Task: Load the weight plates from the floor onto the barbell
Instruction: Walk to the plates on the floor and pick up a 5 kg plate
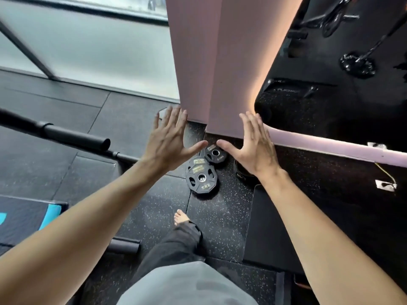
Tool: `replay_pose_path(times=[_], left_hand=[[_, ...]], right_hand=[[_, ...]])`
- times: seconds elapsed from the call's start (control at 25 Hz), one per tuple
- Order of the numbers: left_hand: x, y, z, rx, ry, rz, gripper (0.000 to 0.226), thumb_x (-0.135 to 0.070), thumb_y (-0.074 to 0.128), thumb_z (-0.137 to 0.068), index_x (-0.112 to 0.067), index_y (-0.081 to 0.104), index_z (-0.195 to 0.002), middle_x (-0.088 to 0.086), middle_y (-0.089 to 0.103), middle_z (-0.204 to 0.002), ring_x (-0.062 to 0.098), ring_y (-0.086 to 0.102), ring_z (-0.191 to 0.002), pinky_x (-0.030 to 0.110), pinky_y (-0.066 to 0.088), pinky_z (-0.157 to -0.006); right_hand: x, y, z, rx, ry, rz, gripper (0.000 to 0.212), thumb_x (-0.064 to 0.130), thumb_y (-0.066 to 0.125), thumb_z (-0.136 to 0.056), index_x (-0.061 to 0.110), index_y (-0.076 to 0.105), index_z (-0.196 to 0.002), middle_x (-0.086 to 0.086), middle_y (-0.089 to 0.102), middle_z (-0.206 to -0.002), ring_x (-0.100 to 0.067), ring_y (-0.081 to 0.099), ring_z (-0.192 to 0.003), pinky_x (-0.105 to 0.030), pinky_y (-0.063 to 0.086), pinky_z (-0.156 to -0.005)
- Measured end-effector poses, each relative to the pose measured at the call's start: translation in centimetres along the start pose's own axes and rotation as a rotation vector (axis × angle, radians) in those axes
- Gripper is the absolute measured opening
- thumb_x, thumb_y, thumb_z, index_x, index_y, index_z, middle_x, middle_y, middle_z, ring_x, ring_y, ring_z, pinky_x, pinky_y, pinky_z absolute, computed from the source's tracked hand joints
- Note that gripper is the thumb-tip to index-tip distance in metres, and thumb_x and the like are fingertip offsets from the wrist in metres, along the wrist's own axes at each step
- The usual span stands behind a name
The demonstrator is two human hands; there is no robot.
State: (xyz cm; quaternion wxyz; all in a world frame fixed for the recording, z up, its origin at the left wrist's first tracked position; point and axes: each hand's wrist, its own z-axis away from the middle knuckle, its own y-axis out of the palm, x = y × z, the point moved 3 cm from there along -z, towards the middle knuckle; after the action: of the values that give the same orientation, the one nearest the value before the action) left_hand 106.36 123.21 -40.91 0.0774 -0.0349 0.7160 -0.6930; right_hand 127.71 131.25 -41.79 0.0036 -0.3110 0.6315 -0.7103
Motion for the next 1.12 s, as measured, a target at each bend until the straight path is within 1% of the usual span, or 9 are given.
replay_pose_path(times=[0.12,0.24,0.36,0.48,0.56,0.72,0.84,0.96,1.12], left_hand=[[1.8,3.7,-4.2,0.079,-0.007,-0.006,0.109,-0.089,0.011,-0.084,-0.012,0.017,-0.161,0.012,0.010,-0.169,0.027,0.008,-0.157,0.053,0.008,-0.127],[3.3,9.1,-7.4,0.186,-0.051,-0.010,0.105,-0.085,0.010,-0.086,-0.012,0.018,-0.161,0.013,0.013,-0.169,0.028,0.011,-0.157,0.054,0.011,-0.126],[4.2,15.8,-9.1,0.274,-0.153,-0.008,0.094,-0.075,0.023,-0.092,-0.011,0.021,-0.160,0.014,0.018,-0.168,0.030,0.015,-0.156,0.055,0.014,-0.125],[5.2,25.0,-10.6,0.354,-0.300,-0.013,0.084,-0.062,0.040,-0.096,-0.009,0.023,-0.159,0.015,0.020,-0.167,0.032,0.019,-0.155,0.056,0.017,-0.123],[5.4,32.2,-10.8,0.408,-0.368,-0.009,0.082,-0.058,0.044,-0.096,-0.008,0.023,-0.158,0.016,0.022,-0.166,0.034,0.021,-0.153,0.057,0.019,-0.122],[4.8,47.1,-10.5,0.520,-0.440,0.029,0.080,-0.056,0.044,-0.097,-0.007,0.024,-0.157,0.018,0.026,-0.164,0.035,0.027,-0.150,0.056,0.025,-0.120],[4.6,57.1,-9.9,0.575,-0.501,0.043,0.078,-0.056,0.044,-0.098,-0.008,0.025,-0.156,0.018,0.029,-0.161,0.036,0.035,-0.144,0.056,0.031,-0.116],[4.4,65.1,-9.4,0.623,-0.555,0.065,0.078,-0.056,0.045,-0.097,-0.008,0.026,-0.155,0.017,0.032,-0.158,0.038,0.040,-0.139,0.057,0.033,-0.113],[4.1,73.5,-9.7,0.647,-0.693,0.167,0.088,-0.059,0.050,-0.095,-0.006,0.019,-0.157,0.019,0.027,-0.159,0.042,0.038,-0.137,0.059,0.042,-0.105]], right_hand=[[-1.3,3.9,-5.0,0.052,0.078,-0.020,0.112,0.090,0.034,-0.077,0.015,0.020,-0.159,-0.009,0.016,-0.168,-0.024,0.009,-0.156,-0.056,0.020,-0.123],[-2.5,9.3,-9.0,0.115,0.121,-0.040,0.104,0.082,0.046,-0.082,0.014,0.023,-0.158,-0.008,0.020,-0.167,-0.025,0.014,-0.155,-0.053,0.027,-0.120],[-5.1,15.4,-11.4,0.183,0.157,-0.051,0.103,0.080,0.048,-0.080,0.014,0.026,-0.156,-0.008,0.024,-0.165,-0.025,0.018,-0.153,-0.051,0.030,-0.119],[-9.9,24.0,-13.5,0.260,0.189,-0.056,0.104,0.080,0.048,-0.078,0.013,0.027,-0.155,-0.007,0.029,-0.162,-0.026,0.022,-0.151,-0.051,0.033,-0.117],[-13.5,30.5,-14.5,0.326,0.200,-0.037,0.102,0.078,0.051,-0.079,0.015,0.026,-0.155,-0.005,0.029,-0.161,-0.024,0.023,-0.151,-0.052,0.036,-0.114],[-20.0,43.9,-16.3,0.400,0.206,-0.002,0.102,0.079,0.053,-0.079,0.018,0.024,-0.155,-0.002,0.028,-0.160,-0.023,0.023,-0.150,-0.054,0.040,-0.110],[-23.9,52.7,-17.0,0.412,0.230,0.015,0.102,0.079,0.054,-0.078,0.017,0.025,-0.154,-0.001,0.032,-0.158,-0.024,0.026,-0.148,-0.059,0.038,-0.109],[-27.4,59.9,-16.8,0.433,0.286,0.044,0.104,0.079,0.055,-0.078,0.016,0.024,-0.154,-0.004,0.032,-0.157,-0.027,0.029,-0.147,-0.062,0.039,-0.106],[-31.0,67.4,-16.9,0.471,0.339,0.059,0.105,0.075,0.060,-0.079,0.015,0.021,-0.155,-0.005,0.030,-0.158,-0.028,0.030,-0.144,-0.057,0.041,-0.106]])
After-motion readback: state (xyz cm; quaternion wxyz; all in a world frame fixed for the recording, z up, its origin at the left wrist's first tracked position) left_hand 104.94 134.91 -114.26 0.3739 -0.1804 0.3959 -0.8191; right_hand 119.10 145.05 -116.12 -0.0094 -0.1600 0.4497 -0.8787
